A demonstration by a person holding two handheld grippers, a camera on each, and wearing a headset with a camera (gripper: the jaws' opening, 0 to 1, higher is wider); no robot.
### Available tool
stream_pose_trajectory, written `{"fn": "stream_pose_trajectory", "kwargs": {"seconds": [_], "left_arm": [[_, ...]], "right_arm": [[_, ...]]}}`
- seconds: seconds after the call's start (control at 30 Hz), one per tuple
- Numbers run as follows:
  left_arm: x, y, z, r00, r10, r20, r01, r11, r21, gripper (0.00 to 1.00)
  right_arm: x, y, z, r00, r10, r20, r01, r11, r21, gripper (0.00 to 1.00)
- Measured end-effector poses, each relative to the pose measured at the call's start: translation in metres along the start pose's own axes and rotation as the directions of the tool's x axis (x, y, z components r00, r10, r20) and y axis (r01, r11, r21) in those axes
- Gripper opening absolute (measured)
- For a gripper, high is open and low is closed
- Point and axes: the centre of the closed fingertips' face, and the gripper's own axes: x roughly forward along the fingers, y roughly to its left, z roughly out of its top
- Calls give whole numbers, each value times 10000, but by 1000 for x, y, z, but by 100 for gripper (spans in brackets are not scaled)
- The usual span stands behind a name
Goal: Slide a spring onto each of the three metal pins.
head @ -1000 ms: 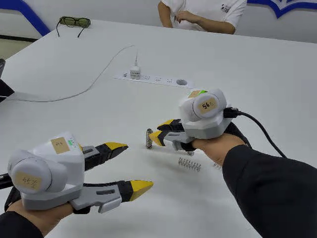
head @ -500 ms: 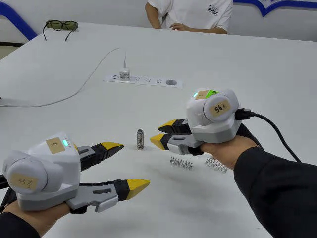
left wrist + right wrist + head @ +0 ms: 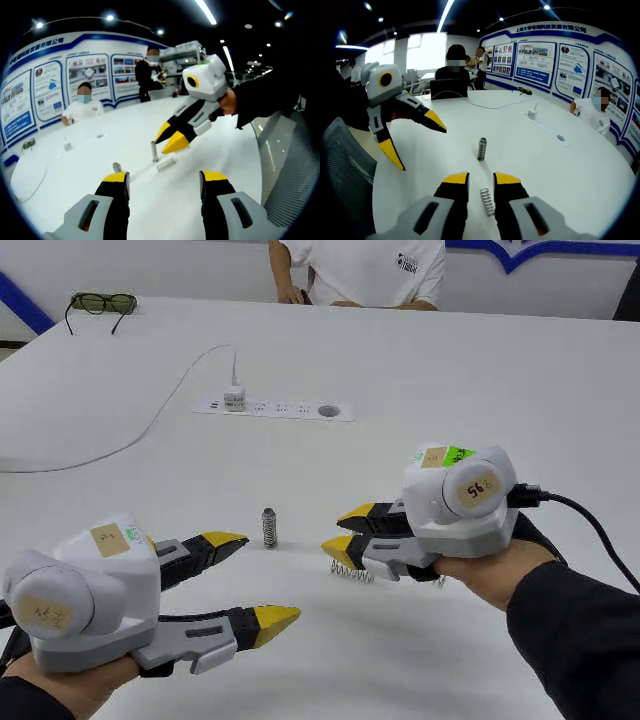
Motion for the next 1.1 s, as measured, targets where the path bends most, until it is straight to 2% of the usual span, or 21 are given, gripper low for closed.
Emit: {"fn": "stream_pose_trajectory", "kwargs": {"seconds": [0.27, 0.53, 1.1], "left_arm": [[3, -4, 3, 9999, -133, -37, 133, 9998, 121, 57], [4, -6, 0, 9996, -197, -184, 200, 9997, 150, 56], [6, -9, -5, 9993, -236, -303, 239, 9997, 83, 54]], "right_arm": [[-6, -6, -25, 9990, -112, -426, 116, 9999, 101, 20], [-2, -8, -47, 9952, -82, -971, 86, 10000, 46, 20], [10, -11, -67, 9860, 82, -1666, -98, 9999, -87, 19]]}}
